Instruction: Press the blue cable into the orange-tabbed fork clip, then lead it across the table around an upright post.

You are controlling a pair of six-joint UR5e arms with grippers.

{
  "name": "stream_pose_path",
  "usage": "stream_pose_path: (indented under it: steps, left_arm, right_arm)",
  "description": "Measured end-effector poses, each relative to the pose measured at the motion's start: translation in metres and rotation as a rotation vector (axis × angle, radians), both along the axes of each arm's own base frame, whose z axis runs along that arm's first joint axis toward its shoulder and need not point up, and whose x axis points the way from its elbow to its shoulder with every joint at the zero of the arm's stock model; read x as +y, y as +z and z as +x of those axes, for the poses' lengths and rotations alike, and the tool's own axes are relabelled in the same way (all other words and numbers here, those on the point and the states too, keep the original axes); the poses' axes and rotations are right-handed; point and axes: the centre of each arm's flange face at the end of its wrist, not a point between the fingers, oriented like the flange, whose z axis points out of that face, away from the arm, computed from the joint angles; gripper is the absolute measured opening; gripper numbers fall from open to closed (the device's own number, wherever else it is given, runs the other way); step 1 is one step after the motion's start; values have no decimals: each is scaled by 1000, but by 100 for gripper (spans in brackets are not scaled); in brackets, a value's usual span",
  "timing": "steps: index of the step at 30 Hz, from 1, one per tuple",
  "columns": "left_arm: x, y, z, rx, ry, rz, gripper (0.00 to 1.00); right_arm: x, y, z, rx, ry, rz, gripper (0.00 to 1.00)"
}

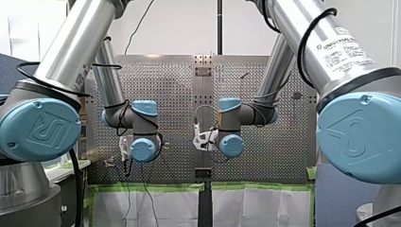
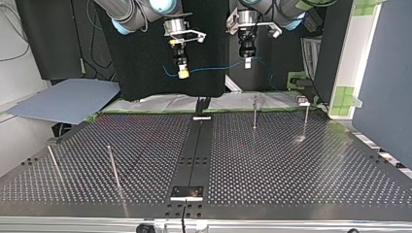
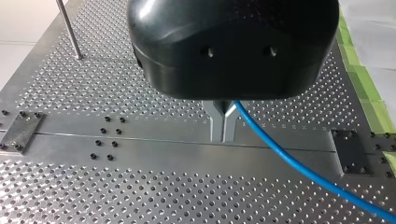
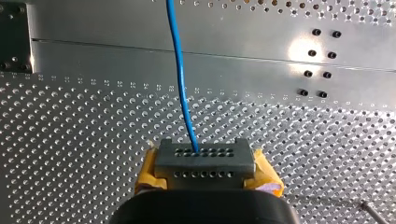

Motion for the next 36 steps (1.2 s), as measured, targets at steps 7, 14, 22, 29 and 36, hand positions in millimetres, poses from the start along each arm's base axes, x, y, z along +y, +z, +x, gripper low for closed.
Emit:
stream_pose_path:
  steps: [7,14,22,29,36]
  left_arm:
    - [2,-3,-2,8,0,7,0]
    - [7,-19,-9,49,0,34,0]
    - [8,-20,-9,54,0,37,0]
    - [8,-20,-9,54,0,37,0]
    - [8,-20,-9,54,0,37,0]
  right_arm:
    - [0,0,0,1,0,0,0]
    - [-3,-22,-3,36,-8,29,0]
    - [3,-61,-9,89,-9,81,0]
    - [4,-69,-11,101,-9,93,0]
    - [5,-70,-11,101,-9,93,0]
